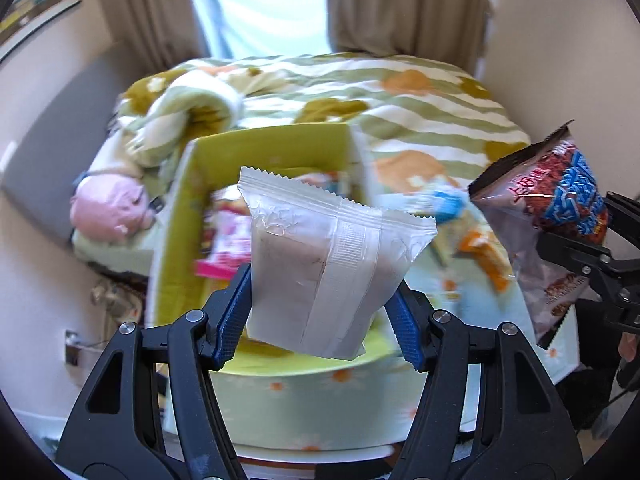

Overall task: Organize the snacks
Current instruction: 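Carry both items over the box and open both tools to release them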

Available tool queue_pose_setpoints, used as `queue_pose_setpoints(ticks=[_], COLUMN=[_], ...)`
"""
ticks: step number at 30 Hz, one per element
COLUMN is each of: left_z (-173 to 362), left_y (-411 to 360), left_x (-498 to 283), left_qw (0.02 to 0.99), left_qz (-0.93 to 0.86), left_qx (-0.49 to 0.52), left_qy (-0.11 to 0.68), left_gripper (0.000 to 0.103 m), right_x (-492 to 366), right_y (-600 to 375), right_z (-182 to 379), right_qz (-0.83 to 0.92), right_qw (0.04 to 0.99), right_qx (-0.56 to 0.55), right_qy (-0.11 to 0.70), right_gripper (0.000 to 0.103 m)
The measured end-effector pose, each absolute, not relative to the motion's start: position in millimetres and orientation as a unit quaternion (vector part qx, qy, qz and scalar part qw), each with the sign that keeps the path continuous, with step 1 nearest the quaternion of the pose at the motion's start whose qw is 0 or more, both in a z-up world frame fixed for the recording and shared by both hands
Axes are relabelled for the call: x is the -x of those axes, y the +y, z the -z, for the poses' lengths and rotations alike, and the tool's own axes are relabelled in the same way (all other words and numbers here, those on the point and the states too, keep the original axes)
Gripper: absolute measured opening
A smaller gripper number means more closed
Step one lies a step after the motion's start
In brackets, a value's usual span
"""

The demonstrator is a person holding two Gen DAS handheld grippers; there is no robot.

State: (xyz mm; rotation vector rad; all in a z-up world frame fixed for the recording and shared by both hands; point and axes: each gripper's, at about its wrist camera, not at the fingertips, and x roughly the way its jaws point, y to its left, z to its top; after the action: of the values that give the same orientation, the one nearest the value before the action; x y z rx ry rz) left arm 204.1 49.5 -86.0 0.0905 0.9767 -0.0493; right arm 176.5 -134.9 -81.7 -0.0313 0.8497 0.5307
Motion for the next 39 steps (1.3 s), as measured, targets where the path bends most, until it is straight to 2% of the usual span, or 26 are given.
queue_pose_setpoints(ticks=[7,15,16,17,18,19,37,38,39], left_z=[118.5,161.2,163.7,164.3,163.5,161.7,151.2,152.6,154.0], left_y=[124.0,150.2,152.6,153.7,155.2,157.7,193.6,193.8,193.9], left_x=[-233.1,-253.2,-254.1,-253.4,-252.6,-251.3,-255.8,-258.2,-259.7], left_qw=[0.863,0.844,0.845,0.846,0.849,0.853,0.861,0.861,0.860], left_qz=[-0.005,0.030,0.035,0.037,0.037,0.038,0.061,0.060,0.059], left_qx=[-0.034,-0.032,-0.034,-0.034,-0.035,-0.035,-0.032,-0.035,-0.036], left_qy=[0.503,0.534,0.533,0.531,0.527,0.520,0.504,0.504,0.505], left_gripper=[0.060,0.062,0.072,0.092,0.100,0.103,0.103,0.103,0.103], right_x=[-211.4,-245.8,-248.1,-250.1,-251.7,-252.5,-300.9,-304.6,-307.9], right_y=[-61.8,-12.0,-8.1,-4.1,-3.0,-1.0,27.6,28.9,30.2], right_z=[89.1,107.4,109.1,111.5,112.9,114.2,135.2,137.0,138.4], right_qz=[-0.279,-0.261,-0.258,-0.255,-0.252,-0.249,-0.186,-0.183,-0.181], right_qw=[0.862,0.852,0.852,0.851,0.851,0.851,0.839,0.839,0.839], right_qx=[0.002,-0.029,-0.031,-0.033,-0.034,-0.036,-0.065,-0.065,-0.065], right_qy=[0.424,0.452,0.454,0.457,0.459,0.461,0.507,0.508,0.508], right_gripper=[0.055,0.055,0.055,0.055,0.055,0.055,0.056,0.058,0.066])
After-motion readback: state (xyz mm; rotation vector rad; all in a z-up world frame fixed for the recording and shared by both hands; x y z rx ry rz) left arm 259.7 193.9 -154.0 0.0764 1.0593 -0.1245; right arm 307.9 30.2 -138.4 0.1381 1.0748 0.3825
